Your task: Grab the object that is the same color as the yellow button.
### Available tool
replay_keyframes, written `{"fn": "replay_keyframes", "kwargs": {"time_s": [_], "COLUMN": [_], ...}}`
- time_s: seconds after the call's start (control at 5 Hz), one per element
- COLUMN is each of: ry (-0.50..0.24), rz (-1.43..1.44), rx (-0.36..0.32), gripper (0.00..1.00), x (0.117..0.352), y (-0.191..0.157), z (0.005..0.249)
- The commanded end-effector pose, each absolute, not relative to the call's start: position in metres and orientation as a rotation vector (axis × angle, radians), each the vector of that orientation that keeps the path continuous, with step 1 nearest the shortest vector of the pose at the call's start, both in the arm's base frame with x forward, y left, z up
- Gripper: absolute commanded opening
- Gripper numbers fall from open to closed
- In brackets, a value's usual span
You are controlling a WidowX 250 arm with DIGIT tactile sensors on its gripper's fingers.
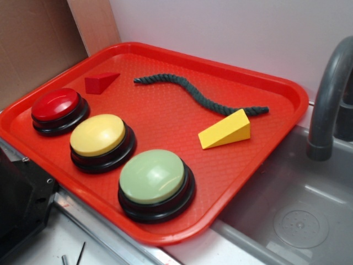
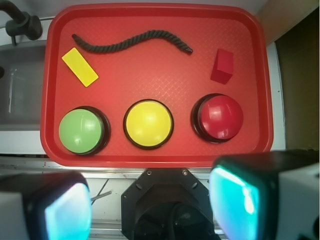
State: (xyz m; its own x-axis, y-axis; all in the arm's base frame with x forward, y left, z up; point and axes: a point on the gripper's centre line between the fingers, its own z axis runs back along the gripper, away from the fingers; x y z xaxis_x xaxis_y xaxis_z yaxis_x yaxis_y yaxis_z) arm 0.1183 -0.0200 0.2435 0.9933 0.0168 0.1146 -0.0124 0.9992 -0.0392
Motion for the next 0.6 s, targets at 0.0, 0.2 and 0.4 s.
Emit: {"fn": "replay_keyframes", "kwargs": {"time_s": [0.0, 0.2, 0.4], "ry": [-0.115, -0.156, -0.175], "rz": [0.015, -0.188, -0.258], "rx": [-0.038, -0.044, -0.053], "gripper": [1.0, 1.0, 1.0], "x": [0.118, 0.134, 0.156], "y": [-0.02, -0.043, -0.062], "z": [0.243, 0.23, 0.213]}}
